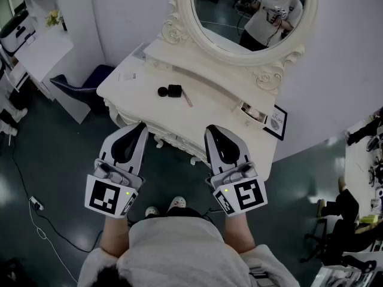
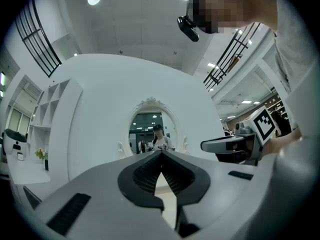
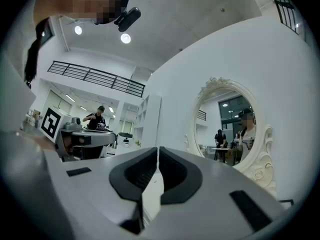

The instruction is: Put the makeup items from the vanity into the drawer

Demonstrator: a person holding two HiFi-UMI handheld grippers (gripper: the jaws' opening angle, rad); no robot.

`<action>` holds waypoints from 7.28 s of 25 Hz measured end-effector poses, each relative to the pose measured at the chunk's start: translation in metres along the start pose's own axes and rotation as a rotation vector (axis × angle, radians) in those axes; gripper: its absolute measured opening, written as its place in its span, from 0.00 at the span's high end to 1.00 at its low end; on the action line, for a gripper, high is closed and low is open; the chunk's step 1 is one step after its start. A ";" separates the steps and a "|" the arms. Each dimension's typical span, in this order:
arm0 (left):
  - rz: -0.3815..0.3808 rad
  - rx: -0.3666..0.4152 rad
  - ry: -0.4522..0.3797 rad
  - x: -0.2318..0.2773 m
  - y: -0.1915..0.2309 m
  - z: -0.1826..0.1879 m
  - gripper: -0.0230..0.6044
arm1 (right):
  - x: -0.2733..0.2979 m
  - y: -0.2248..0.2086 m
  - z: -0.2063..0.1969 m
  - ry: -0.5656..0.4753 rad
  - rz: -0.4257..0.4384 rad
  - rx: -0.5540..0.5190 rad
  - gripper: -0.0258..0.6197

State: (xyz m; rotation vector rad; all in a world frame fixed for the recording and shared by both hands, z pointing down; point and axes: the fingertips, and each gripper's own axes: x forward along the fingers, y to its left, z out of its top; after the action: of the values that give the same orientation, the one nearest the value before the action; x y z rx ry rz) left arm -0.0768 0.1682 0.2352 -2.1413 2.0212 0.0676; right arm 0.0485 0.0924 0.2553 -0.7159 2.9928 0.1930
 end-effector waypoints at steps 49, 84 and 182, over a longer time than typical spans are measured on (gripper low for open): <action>-0.056 0.013 0.114 0.093 0.024 -0.047 0.94 | 0.080 -0.068 -0.024 -0.043 0.033 0.082 0.92; -0.379 -0.026 0.143 0.204 0.148 -0.102 0.94 | 0.217 -0.097 -0.059 0.024 -0.258 0.082 0.92; -0.552 -0.103 0.426 0.254 0.124 -0.257 0.61 | 0.245 -0.125 -0.139 0.226 -0.251 0.174 0.92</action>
State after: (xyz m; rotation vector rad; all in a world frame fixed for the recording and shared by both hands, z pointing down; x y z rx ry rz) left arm -0.2091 -0.1320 0.4311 -2.8951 1.5393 -0.4020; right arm -0.1167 -0.1465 0.3582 -1.1495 3.0313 -0.1687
